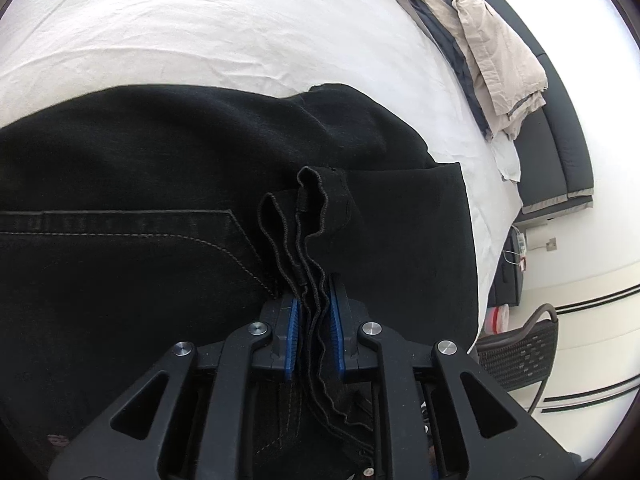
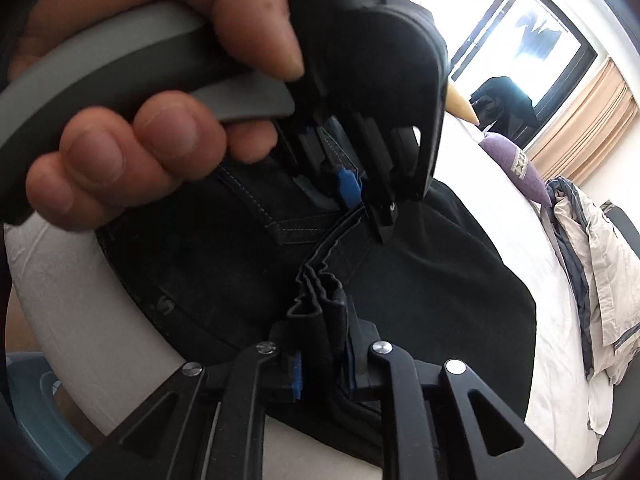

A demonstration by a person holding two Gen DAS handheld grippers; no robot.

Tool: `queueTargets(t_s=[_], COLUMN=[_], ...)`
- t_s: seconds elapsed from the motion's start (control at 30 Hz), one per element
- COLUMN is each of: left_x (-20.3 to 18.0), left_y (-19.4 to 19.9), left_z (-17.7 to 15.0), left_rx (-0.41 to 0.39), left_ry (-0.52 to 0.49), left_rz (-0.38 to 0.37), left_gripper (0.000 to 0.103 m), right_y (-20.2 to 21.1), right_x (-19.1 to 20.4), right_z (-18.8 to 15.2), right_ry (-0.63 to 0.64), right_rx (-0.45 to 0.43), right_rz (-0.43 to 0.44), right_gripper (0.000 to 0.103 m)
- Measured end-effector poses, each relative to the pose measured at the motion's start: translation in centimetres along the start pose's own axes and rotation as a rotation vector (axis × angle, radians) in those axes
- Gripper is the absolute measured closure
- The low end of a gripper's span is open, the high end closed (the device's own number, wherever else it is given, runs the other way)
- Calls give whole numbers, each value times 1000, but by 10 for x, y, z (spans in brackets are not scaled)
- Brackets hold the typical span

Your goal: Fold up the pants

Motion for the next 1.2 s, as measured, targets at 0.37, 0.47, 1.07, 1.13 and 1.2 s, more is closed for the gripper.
queueTargets(t_s=[0.37,0.47,1.07,1.13,1.2], left_x=[-28,-52,-47,-42,-43], left_y=[62,39,-39,-36,-36], left_z=[11,-1,-29,-36,-38], left_rx=[-176,-136,-43,-46,-48], left_ry=[-82,-123,-94,-97,-100], left_rz=[108,33,23,22,27], left_gripper=[73,73,74,74,74], right_y=[45,27,-61,-43,-28], right_x=[-129,-219,-284,-269,-258], right_z=[-19,-49,-147,-160,-173], right_ry=[-420,-679,-1017,-987,-974], right_rx=[-73,-111,5,33,60], right_rz=[477,614,1075,1097,1102], right_gripper=[33,34,46,46,46])
Point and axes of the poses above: each gripper's, at about its wrist camera, not at the fingertips, and y roughly against the way its jaws point, x to its left, z to its top, the point moved 4 cm from there along -y, roughly the way its jaws point, and after that the axes turned 1 degree about -x, right-handed, at the moved point
